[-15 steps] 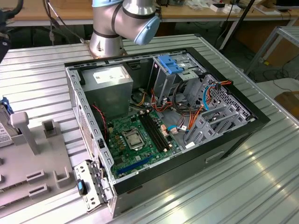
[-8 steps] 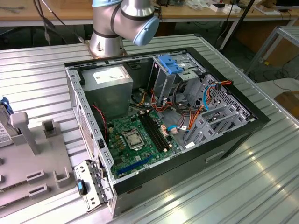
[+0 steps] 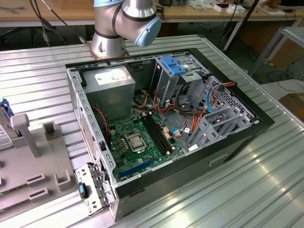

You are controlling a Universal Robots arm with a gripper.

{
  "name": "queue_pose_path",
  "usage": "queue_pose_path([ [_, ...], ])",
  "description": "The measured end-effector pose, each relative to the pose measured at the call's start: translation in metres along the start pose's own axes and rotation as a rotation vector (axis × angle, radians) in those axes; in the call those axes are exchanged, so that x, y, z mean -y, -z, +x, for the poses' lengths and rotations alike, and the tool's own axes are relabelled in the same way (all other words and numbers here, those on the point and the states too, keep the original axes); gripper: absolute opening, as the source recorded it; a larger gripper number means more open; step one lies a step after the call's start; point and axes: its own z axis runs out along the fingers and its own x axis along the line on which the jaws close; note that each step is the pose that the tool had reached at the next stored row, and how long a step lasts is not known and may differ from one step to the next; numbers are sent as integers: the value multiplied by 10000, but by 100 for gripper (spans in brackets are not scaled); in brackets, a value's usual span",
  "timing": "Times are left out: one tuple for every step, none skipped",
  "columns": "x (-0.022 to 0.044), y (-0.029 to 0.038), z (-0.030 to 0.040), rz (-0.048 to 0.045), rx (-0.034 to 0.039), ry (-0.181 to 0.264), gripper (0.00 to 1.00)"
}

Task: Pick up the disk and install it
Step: 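Reach for the disk, then pick up the disk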

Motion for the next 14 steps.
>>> queue_pose_path([
  [0,0,0,0,-1,0,11],
  [0,0,0,0,0,0,11],
  [0,0,0,0,0,0,11],
  [0,0,1,0,-1,0,11],
  [0,0,1,0,0,0,11],
  [0,0,1,0,0,0,11],
  [0,0,1,0,0,0,11],
  [0,0,1,0,0,0,11],
  [0,0,2,0,0,0,11],
  [0,0,2,0,0,0,11],
  [0,0,2,-1,-1,32,11],
  [0,0,2,-2,-5,101,11],
  [0,0,3,-11,-21,467,11],
  [0,0,2,-19,-34,766,11],
])
